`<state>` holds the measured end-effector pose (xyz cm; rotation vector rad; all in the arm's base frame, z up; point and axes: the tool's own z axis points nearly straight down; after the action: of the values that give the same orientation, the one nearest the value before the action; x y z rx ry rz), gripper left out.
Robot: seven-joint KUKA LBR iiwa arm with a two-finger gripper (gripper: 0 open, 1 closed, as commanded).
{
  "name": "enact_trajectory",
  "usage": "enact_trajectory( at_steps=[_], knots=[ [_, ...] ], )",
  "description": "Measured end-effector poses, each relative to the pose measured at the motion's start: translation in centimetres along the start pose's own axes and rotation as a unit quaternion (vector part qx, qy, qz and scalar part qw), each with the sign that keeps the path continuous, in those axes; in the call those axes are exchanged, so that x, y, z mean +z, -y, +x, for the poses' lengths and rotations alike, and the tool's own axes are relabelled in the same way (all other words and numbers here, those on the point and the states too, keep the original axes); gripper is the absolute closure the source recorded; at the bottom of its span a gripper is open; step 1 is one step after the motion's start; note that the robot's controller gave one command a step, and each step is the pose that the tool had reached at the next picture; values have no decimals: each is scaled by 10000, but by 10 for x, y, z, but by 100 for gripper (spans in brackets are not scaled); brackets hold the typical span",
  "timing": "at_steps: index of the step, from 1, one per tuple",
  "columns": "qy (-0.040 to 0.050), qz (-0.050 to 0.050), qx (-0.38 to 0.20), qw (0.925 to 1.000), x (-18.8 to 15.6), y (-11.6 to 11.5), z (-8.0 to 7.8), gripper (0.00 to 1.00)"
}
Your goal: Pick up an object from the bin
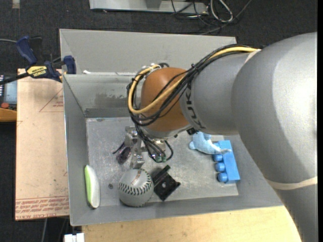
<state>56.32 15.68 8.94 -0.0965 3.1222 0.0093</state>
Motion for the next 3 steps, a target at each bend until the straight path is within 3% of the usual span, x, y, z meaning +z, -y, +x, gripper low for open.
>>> enact_trajectory(
  at_steps=[1, 2, 3],
  knots=[
    [12, -4, 338, 9994, 18, 12, -83, 100],
    [12, -4, 338, 9994, 18, 12, -83, 100],
    [32, -11, -102, 9999, -15, -29, -96, 100]
  ],
)
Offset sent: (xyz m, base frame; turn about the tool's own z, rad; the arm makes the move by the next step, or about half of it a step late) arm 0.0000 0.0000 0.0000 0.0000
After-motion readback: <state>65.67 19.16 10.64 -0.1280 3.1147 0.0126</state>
